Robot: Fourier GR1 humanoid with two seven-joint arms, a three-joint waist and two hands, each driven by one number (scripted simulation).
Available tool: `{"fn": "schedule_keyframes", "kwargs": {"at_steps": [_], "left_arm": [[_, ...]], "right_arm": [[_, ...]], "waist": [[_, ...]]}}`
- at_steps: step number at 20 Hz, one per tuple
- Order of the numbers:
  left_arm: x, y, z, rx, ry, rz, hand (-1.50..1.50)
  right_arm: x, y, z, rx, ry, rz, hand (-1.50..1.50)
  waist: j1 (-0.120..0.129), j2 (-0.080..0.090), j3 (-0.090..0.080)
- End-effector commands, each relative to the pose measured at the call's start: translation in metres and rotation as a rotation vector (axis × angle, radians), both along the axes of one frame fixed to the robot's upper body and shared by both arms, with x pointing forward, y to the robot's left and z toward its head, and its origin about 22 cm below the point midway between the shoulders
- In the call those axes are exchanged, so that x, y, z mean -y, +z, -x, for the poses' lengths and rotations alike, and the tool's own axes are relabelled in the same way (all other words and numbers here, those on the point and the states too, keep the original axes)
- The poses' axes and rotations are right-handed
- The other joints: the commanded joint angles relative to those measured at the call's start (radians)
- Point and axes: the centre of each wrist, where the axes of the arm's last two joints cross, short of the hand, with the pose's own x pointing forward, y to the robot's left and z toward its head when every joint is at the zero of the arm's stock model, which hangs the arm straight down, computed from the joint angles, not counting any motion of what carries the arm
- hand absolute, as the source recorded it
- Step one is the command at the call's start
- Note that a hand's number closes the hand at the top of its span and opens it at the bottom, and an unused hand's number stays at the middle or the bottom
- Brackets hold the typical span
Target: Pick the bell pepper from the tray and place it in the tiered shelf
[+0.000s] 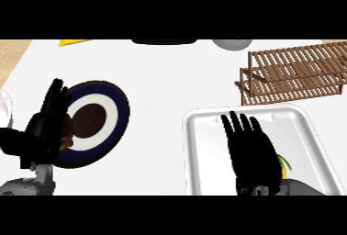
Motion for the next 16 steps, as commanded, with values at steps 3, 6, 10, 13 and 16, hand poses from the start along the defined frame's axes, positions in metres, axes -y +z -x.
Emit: {"fn": "schedule_keyframes", "kwargs": {"at_steps": [3,6,10,13,16], "left_arm": [[-0.008,0.001,0.001,0.01,0.015,-0.01,0.0],[-0.007,-0.006,0.0,-0.001,-0.007,-0.001,0.0],[-0.02,-0.01,0.012,-0.009,0.006,-0.002,0.0],[0.004,0.004,0.0,0.008,-0.017,0.002,0.0],[-0.008,-0.004,-0.014,0.014,0.005,-0.001,0.0]], "right_arm": [[0.001,-0.016,0.01,-0.03,-0.17,0.105,-1.5],[0.0,-0.017,0.01,-0.03,-0.16,0.125,-1.5],[-0.002,-0.021,0.008,-0.041,-0.177,0.123,-1.5],[0.013,-0.034,0.0,-0.027,-0.17,0.093,-1.5],[0.033,-0.04,0.01,-0.015,-0.139,0.079,-1.5]], "waist": [[-0.003,0.001,0.001],[-0.003,0.002,0.001],[0.004,0.002,0.001],[0.001,0.004,0.002],[-0.003,0.004,0.002]]}}
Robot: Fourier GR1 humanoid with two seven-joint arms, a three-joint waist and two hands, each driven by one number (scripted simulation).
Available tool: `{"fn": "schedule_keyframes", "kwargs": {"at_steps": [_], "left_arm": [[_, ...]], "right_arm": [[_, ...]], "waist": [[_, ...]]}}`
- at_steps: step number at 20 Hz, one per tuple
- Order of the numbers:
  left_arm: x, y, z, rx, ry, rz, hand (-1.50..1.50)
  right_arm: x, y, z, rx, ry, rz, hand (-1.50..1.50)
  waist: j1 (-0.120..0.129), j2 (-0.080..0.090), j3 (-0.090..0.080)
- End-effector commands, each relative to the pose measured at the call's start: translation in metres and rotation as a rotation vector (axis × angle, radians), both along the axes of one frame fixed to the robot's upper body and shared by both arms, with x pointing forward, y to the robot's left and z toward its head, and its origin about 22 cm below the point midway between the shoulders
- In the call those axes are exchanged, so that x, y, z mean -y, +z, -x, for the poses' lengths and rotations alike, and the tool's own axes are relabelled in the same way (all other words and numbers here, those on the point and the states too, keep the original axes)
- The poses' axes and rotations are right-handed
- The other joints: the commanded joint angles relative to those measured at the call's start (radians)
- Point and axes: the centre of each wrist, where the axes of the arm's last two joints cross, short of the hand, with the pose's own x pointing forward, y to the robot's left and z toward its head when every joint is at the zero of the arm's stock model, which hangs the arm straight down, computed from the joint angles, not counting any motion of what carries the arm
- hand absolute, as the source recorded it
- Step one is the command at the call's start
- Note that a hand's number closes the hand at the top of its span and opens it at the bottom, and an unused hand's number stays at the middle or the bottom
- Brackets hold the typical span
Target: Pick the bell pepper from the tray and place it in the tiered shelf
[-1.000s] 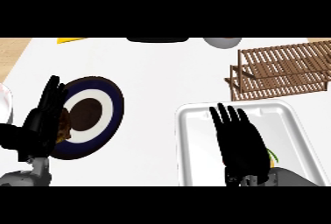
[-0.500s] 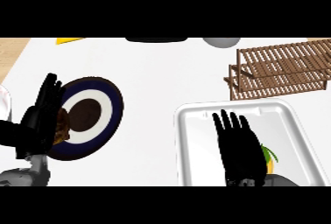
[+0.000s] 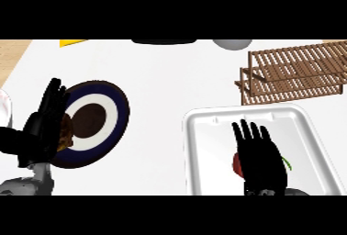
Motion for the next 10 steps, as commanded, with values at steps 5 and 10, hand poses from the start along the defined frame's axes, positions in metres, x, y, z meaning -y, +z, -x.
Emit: {"fn": "schedule_keyframes", "kwargs": {"at_steps": [5,10], "left_arm": [[0.03,0.011,0.004,0.015,0.004,0.011,0.0],[-0.006,0.01,0.002,0.002,-0.006,-0.01,0.0]], "right_arm": [[-0.017,-0.025,0.003,0.021,-0.063,0.038,-1.5],[-0.012,-0.045,-0.007,-0.031,-0.097,0.028,-1.5]], "waist": [[0.003,0.0,0.001],[0.005,0.001,0.0]]}}
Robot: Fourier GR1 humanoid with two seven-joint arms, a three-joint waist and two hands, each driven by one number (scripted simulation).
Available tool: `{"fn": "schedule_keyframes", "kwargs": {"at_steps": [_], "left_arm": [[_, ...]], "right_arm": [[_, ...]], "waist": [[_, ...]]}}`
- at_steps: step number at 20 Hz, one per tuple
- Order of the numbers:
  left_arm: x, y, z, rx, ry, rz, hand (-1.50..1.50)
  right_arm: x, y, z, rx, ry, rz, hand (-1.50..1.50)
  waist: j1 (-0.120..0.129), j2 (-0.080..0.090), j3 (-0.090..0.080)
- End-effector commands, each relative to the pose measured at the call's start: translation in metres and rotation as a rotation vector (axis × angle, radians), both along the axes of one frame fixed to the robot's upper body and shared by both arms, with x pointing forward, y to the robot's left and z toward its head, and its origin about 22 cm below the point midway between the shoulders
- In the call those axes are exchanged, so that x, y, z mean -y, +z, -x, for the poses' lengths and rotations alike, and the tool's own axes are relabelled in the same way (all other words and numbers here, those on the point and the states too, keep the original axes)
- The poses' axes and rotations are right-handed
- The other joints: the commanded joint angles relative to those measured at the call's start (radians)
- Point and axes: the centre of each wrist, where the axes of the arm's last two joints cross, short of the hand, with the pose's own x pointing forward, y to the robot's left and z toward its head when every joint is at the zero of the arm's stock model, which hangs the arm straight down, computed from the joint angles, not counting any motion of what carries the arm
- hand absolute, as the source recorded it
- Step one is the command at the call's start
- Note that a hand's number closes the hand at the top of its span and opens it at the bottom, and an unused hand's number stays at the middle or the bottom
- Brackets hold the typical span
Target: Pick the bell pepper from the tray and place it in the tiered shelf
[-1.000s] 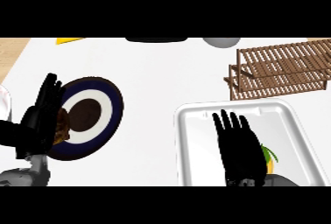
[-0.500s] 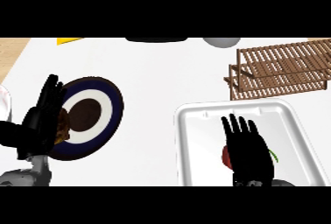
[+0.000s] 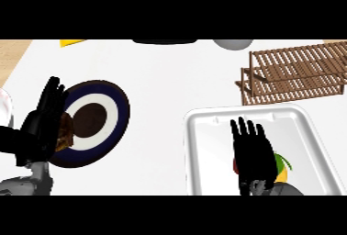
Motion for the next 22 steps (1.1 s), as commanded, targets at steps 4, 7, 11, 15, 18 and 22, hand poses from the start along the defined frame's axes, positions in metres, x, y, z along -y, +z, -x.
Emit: {"fn": "schedule_keyframes", "kwargs": {"at_steps": [4,7,11,15,18,22], "left_arm": [[0.015,-0.008,0.002,0.006,-0.005,0.014,0.0],[-0.013,0.004,0.002,-0.012,0.011,0.008,0.0],[0.008,-0.014,0.0,-0.019,0.012,0.003,0.0],[0.002,0.011,-0.004,0.007,0.018,0.014,0.0],[0.002,0.012,0.002,0.007,0.011,-0.016,0.0],[-0.001,-0.006,-0.004,-0.004,0.011,0.014,0.0]], "right_arm": [[0.016,0.006,-0.012,-0.074,-0.068,0.02,1.5],[0.008,-0.029,-0.008,-0.08,0.018,0.08,1.5],[0.003,-0.028,0.009,-0.007,0.084,0.13,1.5],[0.092,-0.024,0.015,-0.011,0.127,-0.087,1.5],[0.138,-0.016,0.007,0.012,0.125,-0.206,1.5],[0.162,-0.008,0.021,0.064,0.159,-0.311,1.5]], "waist": [[-0.002,0.0,0.0],[0.002,0.0,0.0],[-0.002,0.0,0.0],[-0.015,-0.001,0.002],[-0.011,0.0,0.002],[-0.015,0.0,0.0]]}}
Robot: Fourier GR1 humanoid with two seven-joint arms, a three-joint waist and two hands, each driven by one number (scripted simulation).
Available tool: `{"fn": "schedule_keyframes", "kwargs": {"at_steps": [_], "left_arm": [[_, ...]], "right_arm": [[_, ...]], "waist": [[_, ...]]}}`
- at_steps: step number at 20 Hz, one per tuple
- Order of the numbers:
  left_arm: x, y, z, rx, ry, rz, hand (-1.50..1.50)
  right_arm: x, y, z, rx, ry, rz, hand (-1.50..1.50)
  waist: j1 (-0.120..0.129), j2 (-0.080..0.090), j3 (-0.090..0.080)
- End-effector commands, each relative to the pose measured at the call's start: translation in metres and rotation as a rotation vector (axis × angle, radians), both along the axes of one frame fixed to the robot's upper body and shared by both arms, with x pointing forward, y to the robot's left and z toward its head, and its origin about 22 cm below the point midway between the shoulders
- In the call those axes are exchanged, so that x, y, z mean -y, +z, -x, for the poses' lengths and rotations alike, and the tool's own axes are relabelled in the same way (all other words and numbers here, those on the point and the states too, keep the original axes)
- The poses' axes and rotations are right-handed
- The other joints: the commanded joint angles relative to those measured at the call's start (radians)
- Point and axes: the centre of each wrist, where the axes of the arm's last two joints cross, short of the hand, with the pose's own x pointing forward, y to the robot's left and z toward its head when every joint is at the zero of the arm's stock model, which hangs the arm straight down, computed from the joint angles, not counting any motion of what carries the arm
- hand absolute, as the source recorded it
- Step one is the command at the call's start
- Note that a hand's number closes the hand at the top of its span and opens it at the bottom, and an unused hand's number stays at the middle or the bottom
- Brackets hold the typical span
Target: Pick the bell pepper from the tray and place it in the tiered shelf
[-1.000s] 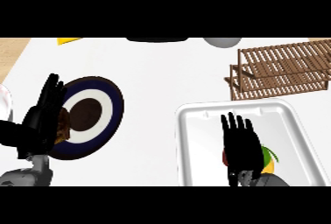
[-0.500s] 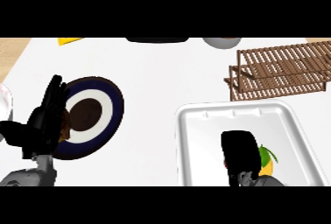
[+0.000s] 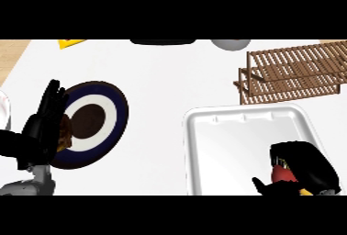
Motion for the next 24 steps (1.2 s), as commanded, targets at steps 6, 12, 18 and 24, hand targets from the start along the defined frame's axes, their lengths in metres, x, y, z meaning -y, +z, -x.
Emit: {"fn": "schedule_keyframes", "kwargs": {"at_steps": [6,12,18,24], "left_arm": [[0.002,-0.015,0.002,-0.006,-0.017,-0.012,0.0],[-0.001,-0.009,0.0,-0.011,0.027,0.002,0.0],[0.007,0.003,0.006,0.002,-0.007,-0.003,0.0],[-0.01,0.014,0.008,0.003,-0.014,0.006,0.0]], "right_arm": [[0.031,0.047,0.013,0.047,0.017,-0.26,1.5],[0.023,0.116,0.028,0.288,-0.052,-0.557,1.5],[0.049,0.185,0.04,0.471,-0.236,-0.572,1.5],[0.061,0.217,0.037,0.529,-0.299,-0.516,1.5]], "waist": [[0.0,0.005,0.005],[-0.025,-0.001,0.003],[-0.002,0.001,0.004],[0.009,0.005,0.005]]}}
